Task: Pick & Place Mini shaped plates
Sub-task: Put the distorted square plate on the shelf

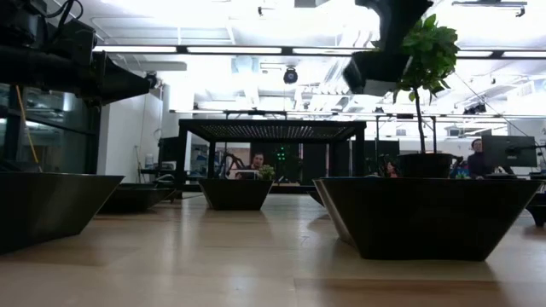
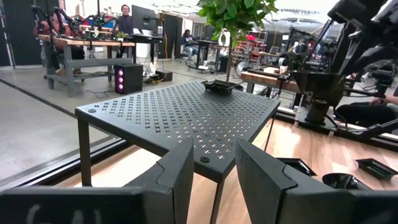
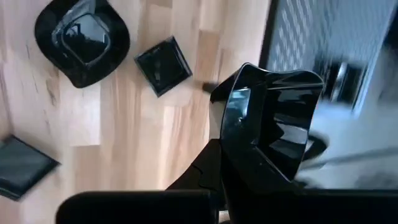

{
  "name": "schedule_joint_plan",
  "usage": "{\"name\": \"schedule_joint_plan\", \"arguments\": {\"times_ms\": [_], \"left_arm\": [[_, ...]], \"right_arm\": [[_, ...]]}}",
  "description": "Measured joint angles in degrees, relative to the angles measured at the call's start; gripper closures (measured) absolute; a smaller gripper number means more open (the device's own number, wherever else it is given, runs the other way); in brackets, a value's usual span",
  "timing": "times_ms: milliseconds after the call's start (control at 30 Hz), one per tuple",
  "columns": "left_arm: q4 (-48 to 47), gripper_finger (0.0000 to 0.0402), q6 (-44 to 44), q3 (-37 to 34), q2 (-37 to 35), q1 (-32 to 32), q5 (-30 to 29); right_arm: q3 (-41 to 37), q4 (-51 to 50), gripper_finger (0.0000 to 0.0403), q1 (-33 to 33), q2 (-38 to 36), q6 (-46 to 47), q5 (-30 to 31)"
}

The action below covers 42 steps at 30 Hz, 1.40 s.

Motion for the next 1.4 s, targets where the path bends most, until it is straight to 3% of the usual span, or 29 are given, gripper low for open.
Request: {"name": "schedule_joint_plan", "arguments": {"times_ms": [433, 700, 967, 1200, 1400], "left_arm": [[0.0, 0.0284, -0.01, 0.0, -0.01, -0.01, 0.01], [0.0, 0.0284, -0.02, -0.02, -0.01, 0.01, 0.01], [-0.02, 0.0284, -0.02, 0.0, 0.01, -0.01, 0.38], [-0.02, 0.0284, -0.01, 0.0, 0.0, 0.01, 0.42], [-0.02, 0.0284, -0.01, -0.01, 0.01, 0.0, 0.48]], "right_arm": [[-0.33, 21.49, 0.0402, -3.64, 0.13, -39.17, 1.3], [-0.37, 32.69, 0.0402, -11.59, 1.65, -54.21, -0.76], [-0.39, 40.75, 0.0403, -21.22, 4.73, -59.33, -6.69], [-0.39, 43.9, 0.0403, -27.0, 6.67, -51.52, -9.16], [-0.39, 44.5, 0.0403, -28.02, 6.8, -52.31, -13.87]]}}
